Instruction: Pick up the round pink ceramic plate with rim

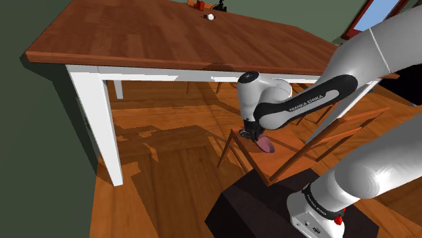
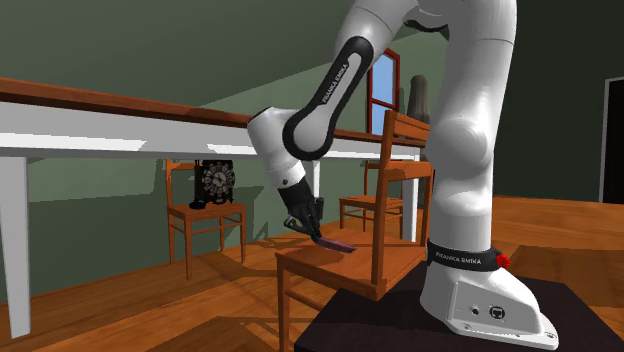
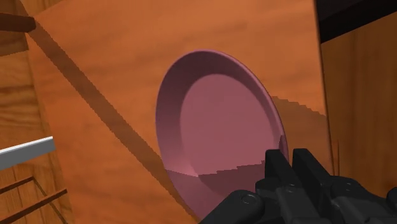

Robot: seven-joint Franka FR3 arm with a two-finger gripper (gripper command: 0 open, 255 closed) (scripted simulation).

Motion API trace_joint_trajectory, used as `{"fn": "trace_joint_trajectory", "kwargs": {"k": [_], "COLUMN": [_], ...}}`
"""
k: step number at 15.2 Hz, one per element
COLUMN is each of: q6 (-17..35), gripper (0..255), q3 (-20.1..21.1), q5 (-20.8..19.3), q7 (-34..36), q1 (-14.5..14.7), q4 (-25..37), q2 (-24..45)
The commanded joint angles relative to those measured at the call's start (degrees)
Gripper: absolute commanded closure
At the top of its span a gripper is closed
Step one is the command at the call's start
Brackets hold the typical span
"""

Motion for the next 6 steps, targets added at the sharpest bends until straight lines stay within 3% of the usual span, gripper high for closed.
{"fn": "trace_joint_trajectory", "kwargs": {"k": [1,6], "q6": [-1.6,-4.1], "gripper": [255,255], "q3": [-0.1,-0.3], "q5": [1.2,2.8], "q7": [-1.3,-3.1], "q1": [0.3,0.8], "q4": [0.2,0.7], "q2": [-1.8,-4.3]}}
